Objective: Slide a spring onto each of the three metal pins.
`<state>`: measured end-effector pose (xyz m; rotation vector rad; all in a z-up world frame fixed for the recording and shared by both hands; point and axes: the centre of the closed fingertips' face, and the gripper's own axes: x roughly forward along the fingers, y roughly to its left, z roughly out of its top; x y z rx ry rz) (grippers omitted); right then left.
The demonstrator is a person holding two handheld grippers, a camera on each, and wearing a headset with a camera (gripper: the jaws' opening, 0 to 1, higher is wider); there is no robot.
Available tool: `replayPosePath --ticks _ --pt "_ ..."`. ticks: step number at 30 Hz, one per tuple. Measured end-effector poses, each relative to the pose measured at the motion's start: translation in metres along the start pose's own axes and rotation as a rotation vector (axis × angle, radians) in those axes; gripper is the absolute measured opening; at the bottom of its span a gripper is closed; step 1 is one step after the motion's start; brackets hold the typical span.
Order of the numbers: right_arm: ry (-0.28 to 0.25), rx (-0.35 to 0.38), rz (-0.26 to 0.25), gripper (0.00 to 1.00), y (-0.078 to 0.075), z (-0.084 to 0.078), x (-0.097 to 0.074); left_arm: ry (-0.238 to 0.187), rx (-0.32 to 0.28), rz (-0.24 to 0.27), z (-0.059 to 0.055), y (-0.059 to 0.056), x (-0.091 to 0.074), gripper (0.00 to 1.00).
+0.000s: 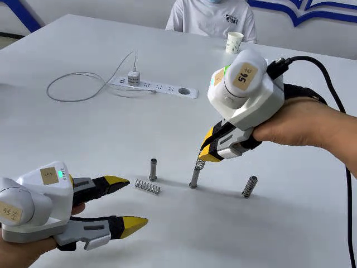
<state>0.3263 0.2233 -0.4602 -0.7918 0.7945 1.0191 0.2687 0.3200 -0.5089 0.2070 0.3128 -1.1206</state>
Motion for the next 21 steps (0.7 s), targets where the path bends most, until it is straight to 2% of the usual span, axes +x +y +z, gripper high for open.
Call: replayPosePath --ticks 21 --pt "0.017 0.011 0.026 0.11 0.001 -0.004 0.013 0.001 -0.017 0.006 -0.004 0.003 -0.002 0.51"
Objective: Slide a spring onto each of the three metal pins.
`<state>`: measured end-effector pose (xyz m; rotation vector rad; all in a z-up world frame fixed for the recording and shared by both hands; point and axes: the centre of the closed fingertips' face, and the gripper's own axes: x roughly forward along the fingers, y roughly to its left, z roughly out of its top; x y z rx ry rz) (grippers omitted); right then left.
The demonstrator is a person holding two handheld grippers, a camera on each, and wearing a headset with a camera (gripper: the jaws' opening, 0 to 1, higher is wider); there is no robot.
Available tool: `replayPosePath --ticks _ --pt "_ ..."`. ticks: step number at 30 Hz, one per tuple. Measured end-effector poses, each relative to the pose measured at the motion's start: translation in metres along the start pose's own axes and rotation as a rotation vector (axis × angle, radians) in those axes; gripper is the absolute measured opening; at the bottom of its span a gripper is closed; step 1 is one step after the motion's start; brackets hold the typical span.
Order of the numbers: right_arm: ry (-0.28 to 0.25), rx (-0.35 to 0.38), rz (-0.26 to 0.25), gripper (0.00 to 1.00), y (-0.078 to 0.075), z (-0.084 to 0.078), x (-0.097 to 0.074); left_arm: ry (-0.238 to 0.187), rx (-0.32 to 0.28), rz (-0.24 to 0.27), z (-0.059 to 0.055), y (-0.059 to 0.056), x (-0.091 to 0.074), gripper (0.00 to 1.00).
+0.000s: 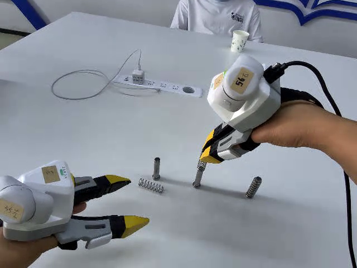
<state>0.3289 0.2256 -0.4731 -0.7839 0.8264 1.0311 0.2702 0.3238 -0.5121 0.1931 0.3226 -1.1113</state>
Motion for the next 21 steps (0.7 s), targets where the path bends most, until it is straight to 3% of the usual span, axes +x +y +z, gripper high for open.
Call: replayPosePath --ticks 21 --pt "0.050 0.026 0.033 0.11 0.001 -0.015 0.034 0.003 -0.015 -0.006 -0.004 0.000 0.003 0.51"
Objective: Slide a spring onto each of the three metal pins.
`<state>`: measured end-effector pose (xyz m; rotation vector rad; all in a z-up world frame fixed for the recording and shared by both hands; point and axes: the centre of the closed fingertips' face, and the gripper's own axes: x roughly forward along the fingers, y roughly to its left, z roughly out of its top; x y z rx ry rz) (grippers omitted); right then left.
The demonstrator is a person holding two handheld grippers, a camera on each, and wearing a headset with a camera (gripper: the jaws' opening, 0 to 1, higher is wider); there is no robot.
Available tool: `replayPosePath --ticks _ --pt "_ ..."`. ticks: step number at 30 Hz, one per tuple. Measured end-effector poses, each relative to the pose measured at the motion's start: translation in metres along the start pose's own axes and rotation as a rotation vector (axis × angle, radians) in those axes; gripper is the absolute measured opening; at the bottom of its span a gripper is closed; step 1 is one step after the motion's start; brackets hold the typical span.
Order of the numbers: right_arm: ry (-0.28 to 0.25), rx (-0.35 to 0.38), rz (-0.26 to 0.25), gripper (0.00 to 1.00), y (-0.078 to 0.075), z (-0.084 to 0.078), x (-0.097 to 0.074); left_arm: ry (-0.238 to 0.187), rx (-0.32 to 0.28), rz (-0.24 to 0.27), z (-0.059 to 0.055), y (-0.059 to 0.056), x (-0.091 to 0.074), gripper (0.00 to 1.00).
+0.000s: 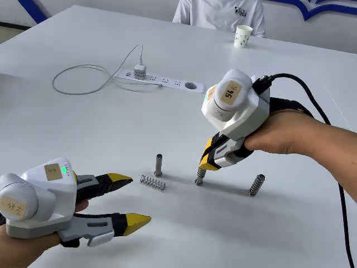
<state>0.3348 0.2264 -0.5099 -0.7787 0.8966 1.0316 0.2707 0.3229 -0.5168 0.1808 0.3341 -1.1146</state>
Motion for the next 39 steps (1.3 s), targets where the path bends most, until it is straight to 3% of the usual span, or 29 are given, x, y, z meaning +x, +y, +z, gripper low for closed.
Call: replayPosePath --ticks 14,39 --pt "0.024 0.023 0.010 0.12 0.001 -0.011 0.016 -0.001 -0.009 0.001 -0.002 0.001 0.001 0.51" --pt "-0.017 0.033 -0.013 0.18 0.000 -0.008 0.008 0.002 0.000 -0.001 0.000 0.000 0.001 0.51"
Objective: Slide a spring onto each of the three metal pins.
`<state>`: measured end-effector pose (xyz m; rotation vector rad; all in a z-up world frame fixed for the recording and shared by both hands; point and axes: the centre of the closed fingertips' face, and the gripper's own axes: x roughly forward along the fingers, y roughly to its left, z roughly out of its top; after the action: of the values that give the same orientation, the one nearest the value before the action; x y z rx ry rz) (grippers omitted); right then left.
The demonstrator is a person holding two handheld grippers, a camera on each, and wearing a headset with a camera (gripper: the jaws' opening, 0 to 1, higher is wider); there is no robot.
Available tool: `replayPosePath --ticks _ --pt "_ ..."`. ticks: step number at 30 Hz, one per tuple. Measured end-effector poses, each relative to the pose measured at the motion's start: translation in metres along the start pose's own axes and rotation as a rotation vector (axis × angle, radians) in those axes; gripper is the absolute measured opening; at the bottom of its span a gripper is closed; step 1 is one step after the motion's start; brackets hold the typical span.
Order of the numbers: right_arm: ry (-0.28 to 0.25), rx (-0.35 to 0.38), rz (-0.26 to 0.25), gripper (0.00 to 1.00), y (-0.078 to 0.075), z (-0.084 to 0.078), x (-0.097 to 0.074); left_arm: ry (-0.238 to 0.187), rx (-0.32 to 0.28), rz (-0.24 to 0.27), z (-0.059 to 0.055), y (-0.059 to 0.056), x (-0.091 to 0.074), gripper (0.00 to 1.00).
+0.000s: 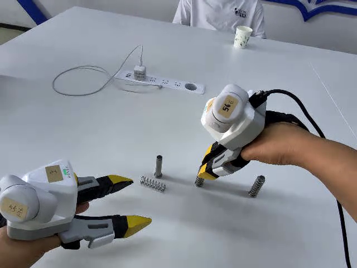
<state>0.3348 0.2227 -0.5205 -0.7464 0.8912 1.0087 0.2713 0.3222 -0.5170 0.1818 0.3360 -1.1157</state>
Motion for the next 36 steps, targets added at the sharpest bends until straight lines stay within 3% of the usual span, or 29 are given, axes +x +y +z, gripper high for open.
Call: replayPosePath --ticks 6,12,26,36 --pt "-0.045 -0.004 -0.006 0.18 0.004 0.016 -0.008 -0.002 0.003 0.001 0.002 -0.001 -0.001 0.51" --pt "-0.075 -0.001 0.011 0.18 0.015 0.028 -0.005 -0.002 0.008 0.005 0.002 -0.001 -0.003 0.51" --pt "-0.104 0.029 0.065 0.17 0.037 0.044 0.025 -0.003 0.002 0.022 0.000 0.002 -0.008 0.51" --pt "-0.103 0.055 0.072 0.17 0.042 0.048 0.046 -0.001 -0.002 0.019 -0.002 0.003 -0.006 0.51"
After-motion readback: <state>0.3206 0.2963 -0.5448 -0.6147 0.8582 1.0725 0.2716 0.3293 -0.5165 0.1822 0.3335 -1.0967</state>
